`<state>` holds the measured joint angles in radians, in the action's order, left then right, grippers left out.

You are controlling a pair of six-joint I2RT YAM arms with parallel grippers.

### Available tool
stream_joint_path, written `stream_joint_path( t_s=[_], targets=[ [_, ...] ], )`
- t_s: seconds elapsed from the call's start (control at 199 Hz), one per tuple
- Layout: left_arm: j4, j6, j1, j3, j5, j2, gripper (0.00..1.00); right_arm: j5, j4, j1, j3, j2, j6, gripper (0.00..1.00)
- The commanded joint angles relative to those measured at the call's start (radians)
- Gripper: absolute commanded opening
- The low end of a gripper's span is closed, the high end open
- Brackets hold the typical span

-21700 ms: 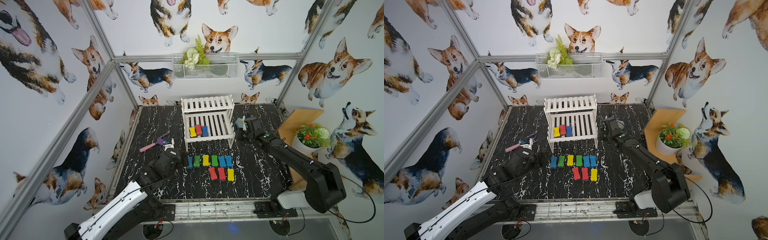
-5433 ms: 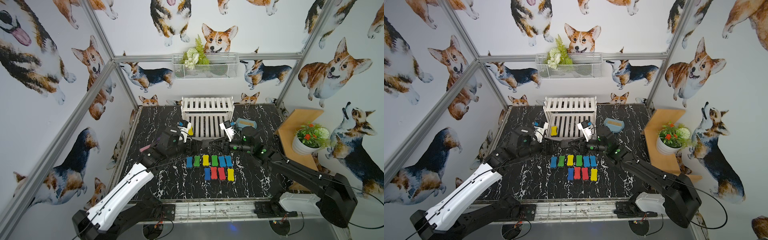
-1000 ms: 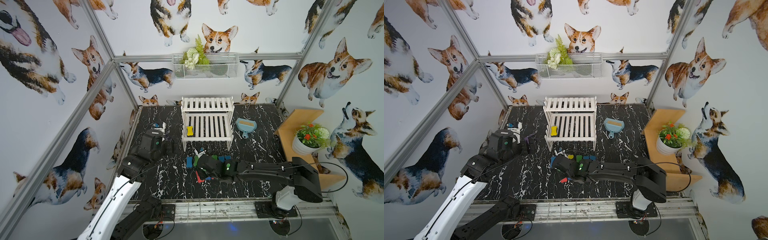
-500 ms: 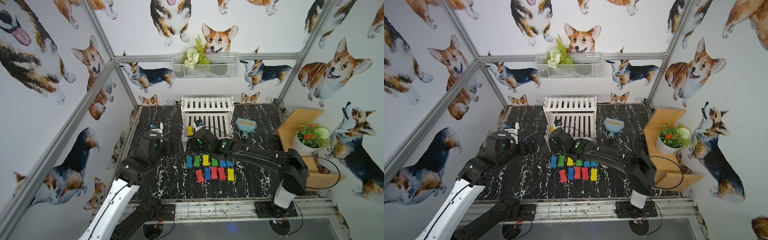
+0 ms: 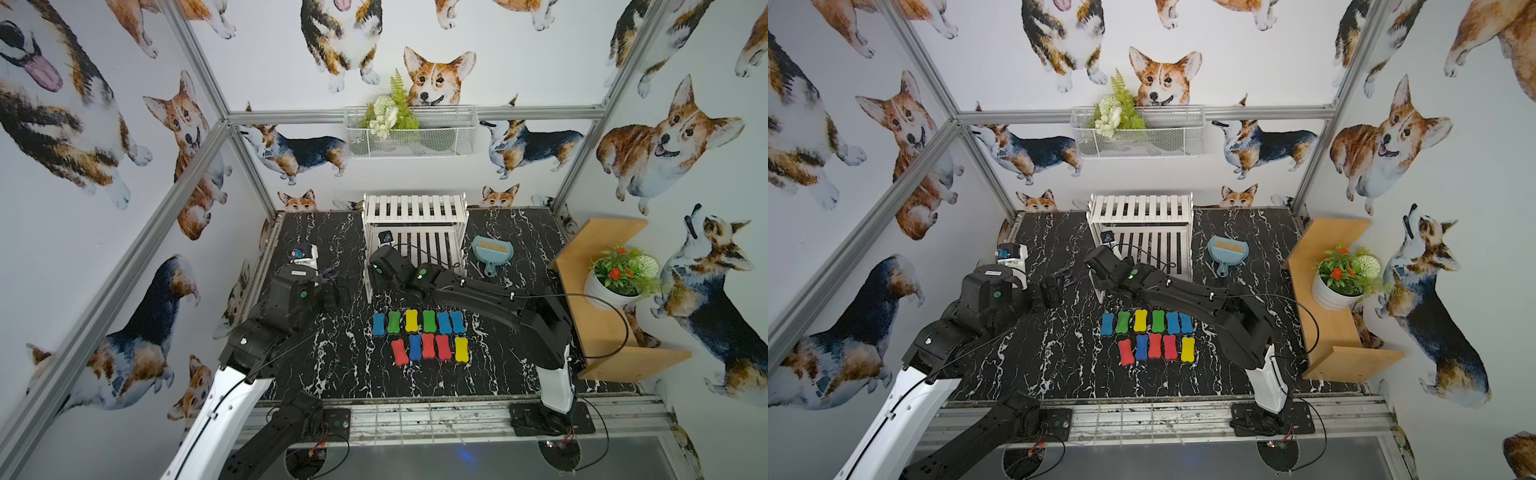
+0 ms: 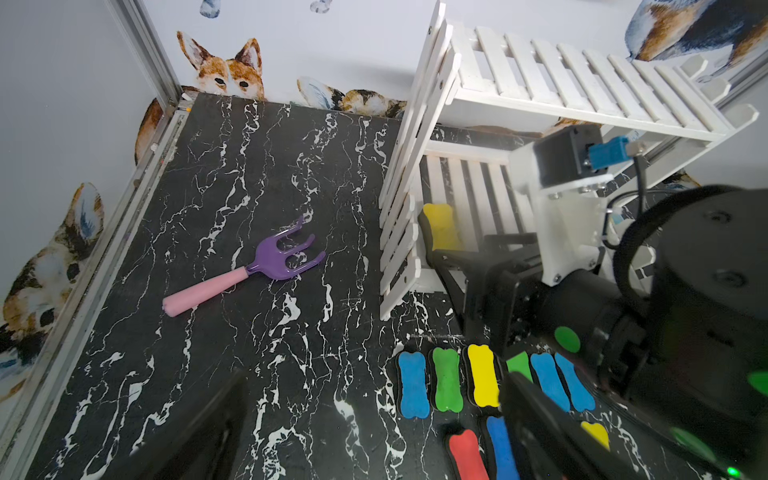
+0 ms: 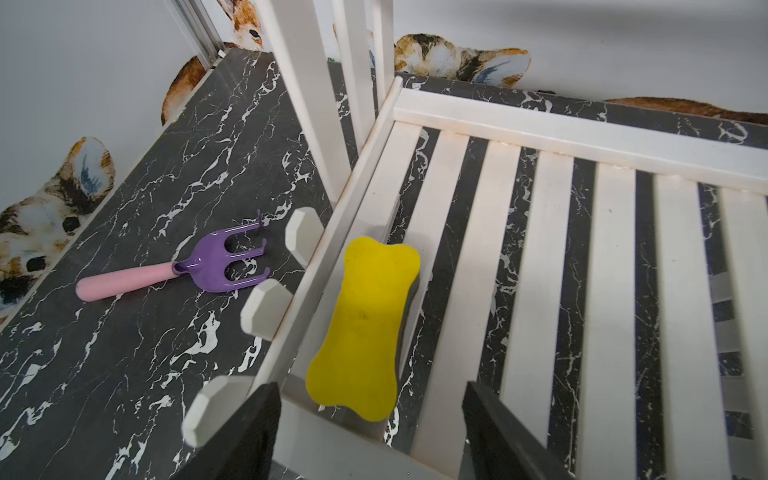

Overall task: Remove the whiteboard erasers from the shelf
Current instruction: Pick up the whiteboard eraser from the shelf.

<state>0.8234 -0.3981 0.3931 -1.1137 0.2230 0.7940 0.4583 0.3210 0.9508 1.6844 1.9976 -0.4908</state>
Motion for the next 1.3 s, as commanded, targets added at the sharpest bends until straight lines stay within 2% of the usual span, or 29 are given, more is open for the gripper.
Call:
stream_joint_path(
  t_s=[0.0,0.331,0.522,0.622,0.647,0.913,1.124,1.299],
  targets=[
    [0.004,0.014,-0.001,-0.013,0.014,0.001,0.99,-0.022,0.002,-0.010,0.024,0.021,0.011,0.75],
    [0.004,0.018,-0.001,-0.006,0.025,0.011,0.99,-0.037,0.023,-0.023,0.086,0.082,0.026,0.74],
    [0.000,0.017,-0.001,-0.001,0.025,0.013,0.99,-0.023,0.064,-0.039,0.102,0.105,0.006,0.68],
    [-0.001,0.017,-0.001,0.004,0.024,0.013,0.99,-0.029,0.038,-0.040,0.079,0.087,0.017,0.64],
    [-0.003,0.018,-0.001,0.004,0.024,0.014,0.99,-0.032,0.030,-0.041,0.073,0.081,0.019,0.59],
    [-0.029,-0.005,-0.001,0.060,0.000,0.003,0.99,-0.079,-0.026,-0.042,0.051,0.020,0.024,0.32],
    [-0.045,-0.015,-0.001,0.081,-0.032,0.002,0.99,-0.099,-0.043,-0.045,-0.013,-0.040,0.023,0.25],
    [-0.074,-0.049,-0.010,0.093,-0.090,0.001,0.99,-0.106,-0.077,-0.023,-0.162,-0.181,-0.030,0.22]
  ],
)
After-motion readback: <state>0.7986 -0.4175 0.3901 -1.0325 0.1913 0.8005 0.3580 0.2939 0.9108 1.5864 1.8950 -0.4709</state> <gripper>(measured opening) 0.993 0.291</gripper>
